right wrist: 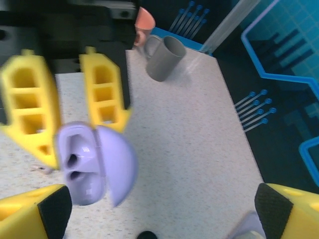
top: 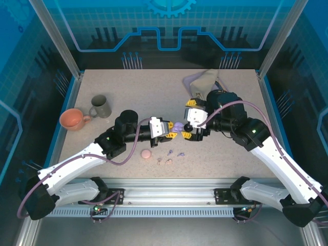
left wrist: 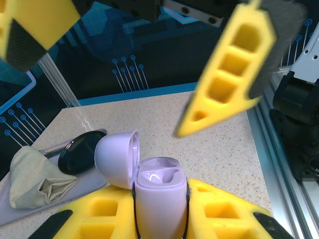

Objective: Insert the wireless bluetooth earbuds into the charging case

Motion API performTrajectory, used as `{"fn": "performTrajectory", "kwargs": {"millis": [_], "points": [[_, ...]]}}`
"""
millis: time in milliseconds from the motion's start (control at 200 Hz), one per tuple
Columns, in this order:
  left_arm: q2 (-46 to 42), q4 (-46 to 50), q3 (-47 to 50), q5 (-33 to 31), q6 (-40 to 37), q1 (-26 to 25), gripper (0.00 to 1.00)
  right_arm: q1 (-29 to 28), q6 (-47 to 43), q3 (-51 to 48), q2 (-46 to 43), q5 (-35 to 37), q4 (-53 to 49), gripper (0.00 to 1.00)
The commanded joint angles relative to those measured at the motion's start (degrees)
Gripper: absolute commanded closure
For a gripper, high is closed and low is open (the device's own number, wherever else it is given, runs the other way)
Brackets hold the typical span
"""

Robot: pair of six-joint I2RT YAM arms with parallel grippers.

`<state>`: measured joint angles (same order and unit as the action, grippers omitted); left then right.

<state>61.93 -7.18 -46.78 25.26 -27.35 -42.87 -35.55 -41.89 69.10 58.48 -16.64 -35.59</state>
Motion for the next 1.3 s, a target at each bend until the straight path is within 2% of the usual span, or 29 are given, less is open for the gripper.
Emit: {"fn": "performTrajectory", "kwargs": {"millis": [0,230,355,435,500,905,965,1171,1296], "points": [[-1.01,-1.26,0.62,0.06,-0.51,-0.45,1.00,0.66,-1.50,-0.66,-3.58,-4.62,-3.56,0.00],[-1.76,-2.64,1.73,-0.10,-1.49,-0.39,1.00,0.99,0.43,-0.90,-5.08,-1.60,-3.87,0.00],[-2.51,-5.07,3.34,-1.41,-1.90,-0.42,1.00,1.59,6.03,-2.87,-6.30,3.89,0.15,0.00],[-2.78,-6.07,3.96,-2.11,-2.22,-0.46,1.00,2.02,12.65,-4.63,-7.21,11.11,4.14,0.00],[-3.10,-6.60,4.50,-2.26,-2.88,-0.44,1.00,2.81,17.98,-5.35,-7.75,14.17,4.87,0.00],[-6.84,-14.82,11.28,-4.97,-6.58,-0.45,1.00,5.28,47.04,-9.00,-6.50,14.40,-0.84,0.00],[-7.33,-14.95,11.82,-6.00,-6.96,-0.44,1.00,5.27,51.35,-10.03,-5.69,13.81,-1.65,0.03],[-7.79,-14.62,13.33,-10.03,-7.06,-0.03,1.00,5.24,69.01,-12.89,0.05,9.50,-3.17,0.21],[-8.14,-15.43,14.77,-9.95,-4.73,1.55,1.00,4.80,79.51,-14.32,5.95,8.66,-4.34,0.30]]}}
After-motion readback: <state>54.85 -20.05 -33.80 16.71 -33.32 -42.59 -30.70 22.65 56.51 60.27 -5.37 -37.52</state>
